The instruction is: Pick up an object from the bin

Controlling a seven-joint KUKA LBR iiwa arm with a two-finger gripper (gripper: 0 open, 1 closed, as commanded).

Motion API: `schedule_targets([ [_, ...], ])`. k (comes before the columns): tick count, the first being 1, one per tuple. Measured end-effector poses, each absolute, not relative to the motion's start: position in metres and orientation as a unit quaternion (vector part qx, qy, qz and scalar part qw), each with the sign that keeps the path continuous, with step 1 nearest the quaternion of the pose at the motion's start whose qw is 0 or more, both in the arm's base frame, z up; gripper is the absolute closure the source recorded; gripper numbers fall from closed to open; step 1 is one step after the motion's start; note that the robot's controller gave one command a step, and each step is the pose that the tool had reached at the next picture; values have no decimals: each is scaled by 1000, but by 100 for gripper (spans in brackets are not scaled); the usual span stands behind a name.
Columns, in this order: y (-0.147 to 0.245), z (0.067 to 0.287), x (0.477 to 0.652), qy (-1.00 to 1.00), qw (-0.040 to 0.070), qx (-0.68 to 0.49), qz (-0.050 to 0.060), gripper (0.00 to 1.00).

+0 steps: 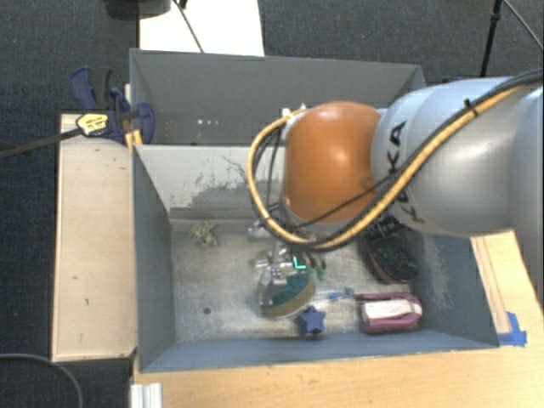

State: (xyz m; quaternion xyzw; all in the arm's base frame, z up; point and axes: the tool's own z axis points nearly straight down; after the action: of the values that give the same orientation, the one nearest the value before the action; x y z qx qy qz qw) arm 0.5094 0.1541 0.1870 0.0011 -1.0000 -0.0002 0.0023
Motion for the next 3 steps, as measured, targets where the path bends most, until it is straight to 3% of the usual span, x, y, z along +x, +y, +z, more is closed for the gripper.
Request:
schedule_targets([
  [1, 93, 134, 490, -1000, 3, -24, 2, 0],
  [2, 82, 98, 504, -999, -9, -34, -3, 0],
  [3, 136, 72, 519, -992, -5, 124, -2, 0],
])
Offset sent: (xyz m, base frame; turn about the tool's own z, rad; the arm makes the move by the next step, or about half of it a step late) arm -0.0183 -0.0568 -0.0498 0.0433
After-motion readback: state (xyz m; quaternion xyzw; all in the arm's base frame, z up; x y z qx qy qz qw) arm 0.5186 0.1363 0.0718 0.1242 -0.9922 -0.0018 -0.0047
